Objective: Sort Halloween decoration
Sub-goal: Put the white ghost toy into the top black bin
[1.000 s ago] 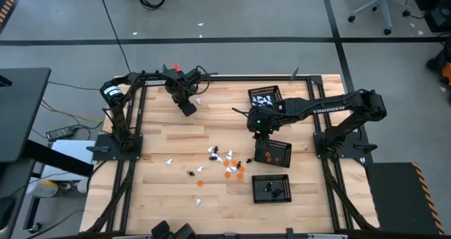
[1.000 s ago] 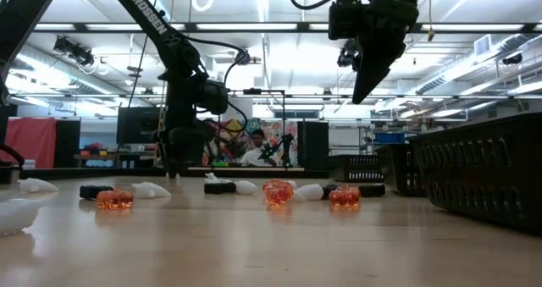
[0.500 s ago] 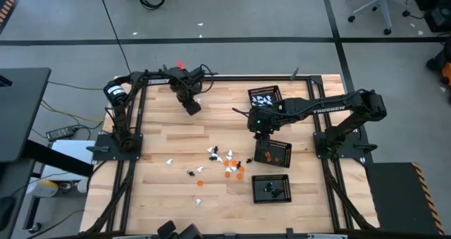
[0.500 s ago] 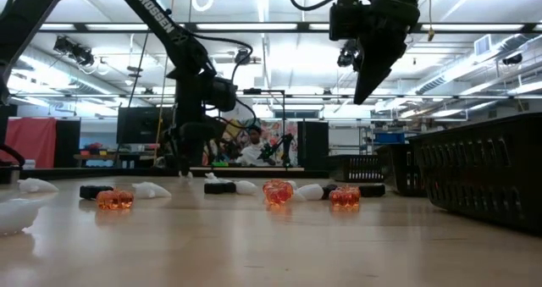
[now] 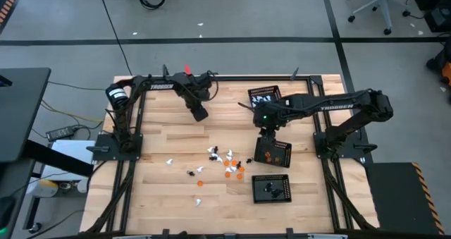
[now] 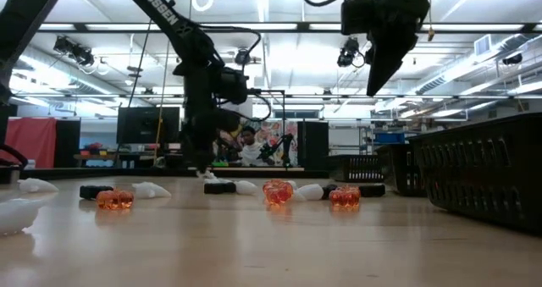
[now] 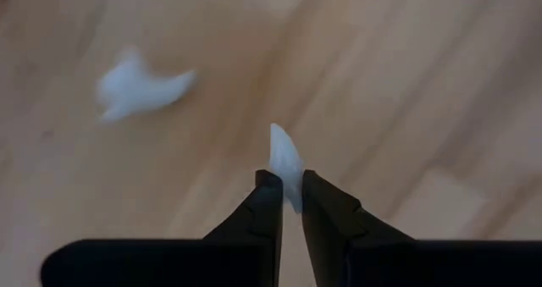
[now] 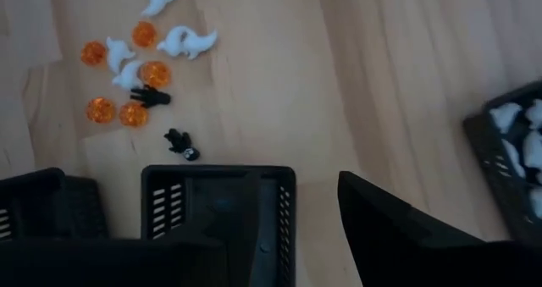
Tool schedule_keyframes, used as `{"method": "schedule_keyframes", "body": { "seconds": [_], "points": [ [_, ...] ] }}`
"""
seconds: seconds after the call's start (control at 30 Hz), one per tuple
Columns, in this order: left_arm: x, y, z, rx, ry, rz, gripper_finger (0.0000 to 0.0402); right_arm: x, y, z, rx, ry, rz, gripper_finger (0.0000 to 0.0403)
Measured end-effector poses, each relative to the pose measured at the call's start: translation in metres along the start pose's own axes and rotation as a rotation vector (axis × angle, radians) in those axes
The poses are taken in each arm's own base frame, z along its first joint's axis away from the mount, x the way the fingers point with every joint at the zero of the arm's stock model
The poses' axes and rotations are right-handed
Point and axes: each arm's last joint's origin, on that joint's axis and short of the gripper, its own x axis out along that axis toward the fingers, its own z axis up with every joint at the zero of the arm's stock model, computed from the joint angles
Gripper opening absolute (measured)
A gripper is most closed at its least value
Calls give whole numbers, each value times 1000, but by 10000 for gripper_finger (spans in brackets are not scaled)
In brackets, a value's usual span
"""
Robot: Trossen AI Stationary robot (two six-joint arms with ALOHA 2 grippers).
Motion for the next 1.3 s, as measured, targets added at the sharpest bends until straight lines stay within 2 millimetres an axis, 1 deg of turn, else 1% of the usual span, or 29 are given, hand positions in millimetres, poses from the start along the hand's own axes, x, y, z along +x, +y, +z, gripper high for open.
{"method": "schedule_keyframes", "body": {
  "seconds": [0.23,0.47,0.53,0.6,0.7,0.87,0.93,1.07,1.13,1.3],
  "points": [
    [0,-34,21,45,-210,-85,44,-22,-11,-7,70,-37,-13,165],
    [-7,-61,44,25,-474,-178,44,-45,-17,-23,137,-31,-46,165],
    [-8,-67,54,20,-534,-199,44,-51,-18,-28,150,-31,-51,165],
    [-8,-73,67,23,-551,-209,45,-57,-18,-32,165,-38,-50,165],
    [-5,-81,93,31,-578,-217,45,-65,-19,-37,198,-48,-47,165],
    [-7,-86,135,0,-626,-215,45,-76,-18,-46,266,-63,-37,165],
    [-10,-87,146,4,-614,-222,45,-79,-17,-48,282,-74,-36,165],
    [-17,-91,157,40,-570,-206,45,-83,-13,-51,305,-101,-61,165],
    [-17,-92,155,54,-540,-198,45,-83,-11,-51,314,-107,-66,165],
    [-18,-95,155,92,-547,-172,46,-82,-5,-51,311,-121,-92,165]
  ]
}}
